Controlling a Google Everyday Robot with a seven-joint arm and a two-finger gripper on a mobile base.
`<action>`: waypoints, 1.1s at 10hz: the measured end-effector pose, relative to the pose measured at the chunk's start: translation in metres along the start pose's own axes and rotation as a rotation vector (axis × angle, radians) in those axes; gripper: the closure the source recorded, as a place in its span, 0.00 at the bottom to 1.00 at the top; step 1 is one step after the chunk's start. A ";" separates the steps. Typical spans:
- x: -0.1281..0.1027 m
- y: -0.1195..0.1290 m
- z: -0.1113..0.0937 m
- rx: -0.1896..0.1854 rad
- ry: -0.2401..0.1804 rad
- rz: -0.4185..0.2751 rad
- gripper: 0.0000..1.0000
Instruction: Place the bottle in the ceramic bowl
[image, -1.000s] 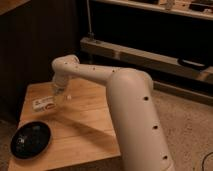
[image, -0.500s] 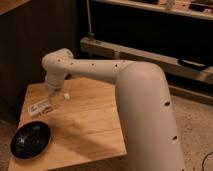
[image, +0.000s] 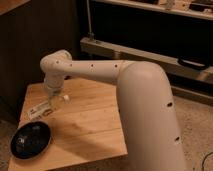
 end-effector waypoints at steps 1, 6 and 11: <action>0.000 0.000 0.000 0.000 0.000 0.000 1.00; 0.000 0.000 0.000 0.000 0.002 -0.003 1.00; -0.043 -0.002 -0.021 0.009 0.090 -0.169 1.00</action>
